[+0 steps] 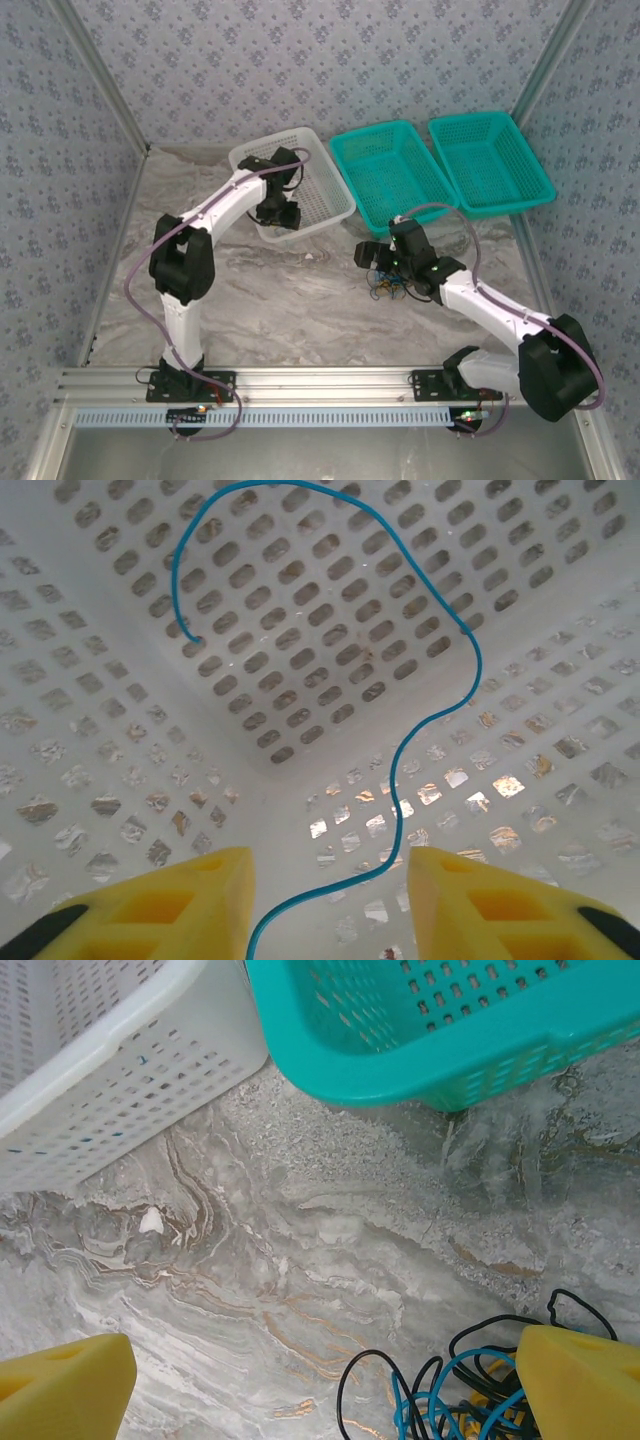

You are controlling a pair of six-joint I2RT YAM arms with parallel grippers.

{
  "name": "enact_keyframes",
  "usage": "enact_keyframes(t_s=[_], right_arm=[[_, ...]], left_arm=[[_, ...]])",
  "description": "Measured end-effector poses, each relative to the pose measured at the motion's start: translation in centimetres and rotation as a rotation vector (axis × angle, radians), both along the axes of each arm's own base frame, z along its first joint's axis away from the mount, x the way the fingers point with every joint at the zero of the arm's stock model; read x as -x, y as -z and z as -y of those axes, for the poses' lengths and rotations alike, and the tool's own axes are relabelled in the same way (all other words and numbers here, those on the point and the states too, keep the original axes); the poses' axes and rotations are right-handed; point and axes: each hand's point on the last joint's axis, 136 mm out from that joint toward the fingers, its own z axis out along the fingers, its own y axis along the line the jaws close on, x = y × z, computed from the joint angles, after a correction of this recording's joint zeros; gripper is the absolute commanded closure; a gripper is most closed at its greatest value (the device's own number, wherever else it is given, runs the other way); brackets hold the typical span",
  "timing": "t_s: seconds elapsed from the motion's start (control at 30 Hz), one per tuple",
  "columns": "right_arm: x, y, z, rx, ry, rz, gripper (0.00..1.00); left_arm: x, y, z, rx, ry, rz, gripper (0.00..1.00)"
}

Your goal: Untangle the cables

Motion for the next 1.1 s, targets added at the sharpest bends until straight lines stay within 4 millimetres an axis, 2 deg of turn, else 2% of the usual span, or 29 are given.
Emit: enact_keyframes(t_s=[0.13, 0.27, 0.33, 0.5, 0.6, 0.67, 0.73, 0.77, 0.87, 0.97, 1.1], right_arm=[[0.0, 0.0, 0.0, 0.009, 0.001, 0.005, 0.0], [-0.1, 0.0, 0.2, 0.017, 0.009, 0.009, 0.0], [-0.1, 0.0, 0.2, 0.019, 0.011, 0.011, 0.0], [-0.2, 0.0, 0.3, 0.021, 0.014, 0.012, 0.0], [-0.1, -0.1, -0.1, 0.008, -0.002, 0.013, 0.04], [-0.2, -0.4, -1.2, -0.025, -0.045, 0.022, 0.06], [-0.1, -0.5, -3.3, -0.064, -0.113, 0.036, 0.07], [0.0, -0.4, -4.2, -0.075, -0.142, 0.04, 0.08], [0.1, 0.7, -8.3, -0.091, -0.248, 0.047, 0.14], [-0.1, 2.3, -12.5, -0.07, -0.333, 0.076, 0.27], [-1.3, 4.6, -16.7, -0.043, -0.381, 0.129, 0.37]], left_arm=[[0.4, 0.0, 0.4, 0.024, 0.012, -0.018, 0.8], [0.4, 0.0, 0.5, 0.039, 0.015, -0.029, 0.9], [0.4, 0.0, 0.4, 0.047, 0.005, -0.033, 0.99], [0.0, -0.1, 0.1, 0.066, -0.005, -0.034, 1.0], [-0.5, -0.2, 0.0, 0.083, -0.013, -0.022, 1.0], [-0.8, -0.4, 0.0, 0.098, -0.02, -0.006, 1.0], [-0.9, -0.7, 0.0, 0.112, -0.03, 0.004, 1.0], [-1.0, -0.8, -0.1, 0.118, -0.036, 0.011, 0.99], [-1.3, -1.3, -0.3, 0.153, -0.061, 0.034, 0.84], [-1.2, -2.3, -0.9, 0.2, -0.097, 0.064, 0.64], [-0.8, -5.5, -2.1, 0.273, -0.146, 0.169, 0.38]])
